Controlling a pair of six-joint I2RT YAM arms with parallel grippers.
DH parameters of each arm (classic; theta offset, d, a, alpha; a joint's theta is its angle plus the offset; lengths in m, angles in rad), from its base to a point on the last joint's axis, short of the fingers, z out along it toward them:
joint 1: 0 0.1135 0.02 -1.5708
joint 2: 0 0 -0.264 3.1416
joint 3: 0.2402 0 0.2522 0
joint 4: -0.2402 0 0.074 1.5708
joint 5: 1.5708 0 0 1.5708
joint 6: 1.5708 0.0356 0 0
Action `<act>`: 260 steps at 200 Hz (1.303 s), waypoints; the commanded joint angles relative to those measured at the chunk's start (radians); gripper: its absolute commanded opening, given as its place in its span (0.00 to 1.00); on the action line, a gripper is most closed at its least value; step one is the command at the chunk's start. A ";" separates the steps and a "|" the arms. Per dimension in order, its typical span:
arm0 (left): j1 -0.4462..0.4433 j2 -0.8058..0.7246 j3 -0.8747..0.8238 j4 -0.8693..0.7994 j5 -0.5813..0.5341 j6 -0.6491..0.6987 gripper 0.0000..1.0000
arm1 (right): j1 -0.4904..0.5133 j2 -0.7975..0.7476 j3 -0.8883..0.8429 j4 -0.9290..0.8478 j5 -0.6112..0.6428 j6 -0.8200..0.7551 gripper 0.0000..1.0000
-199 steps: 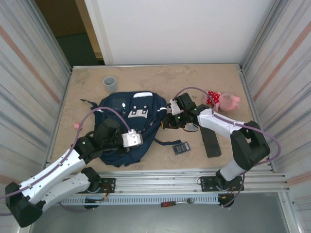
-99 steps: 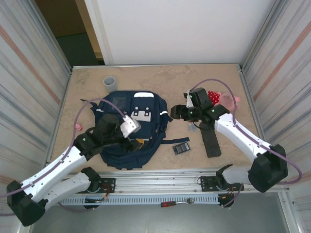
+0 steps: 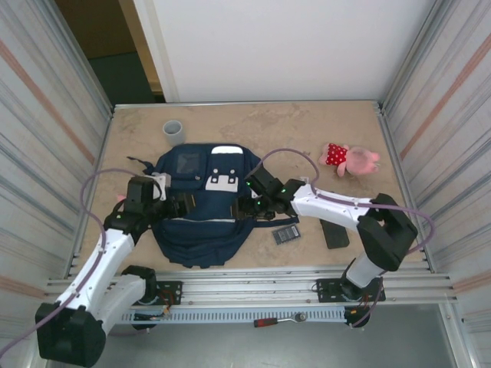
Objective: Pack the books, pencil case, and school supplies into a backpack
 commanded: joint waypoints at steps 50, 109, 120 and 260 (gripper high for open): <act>-0.130 0.063 -0.050 0.076 -0.003 -0.156 0.78 | -0.080 -0.035 -0.115 0.027 0.085 0.005 0.67; -0.285 -0.060 0.001 0.047 -0.186 -0.022 0.83 | -0.127 -0.230 -0.194 0.073 0.057 -0.098 0.70; -0.292 -0.089 0.019 0.055 -0.177 0.115 0.83 | -0.134 -0.285 -0.208 0.087 0.052 -0.121 0.70; -0.405 0.215 0.138 -0.137 -0.022 1.282 0.86 | -0.002 -0.439 -0.242 0.175 0.109 -0.272 0.70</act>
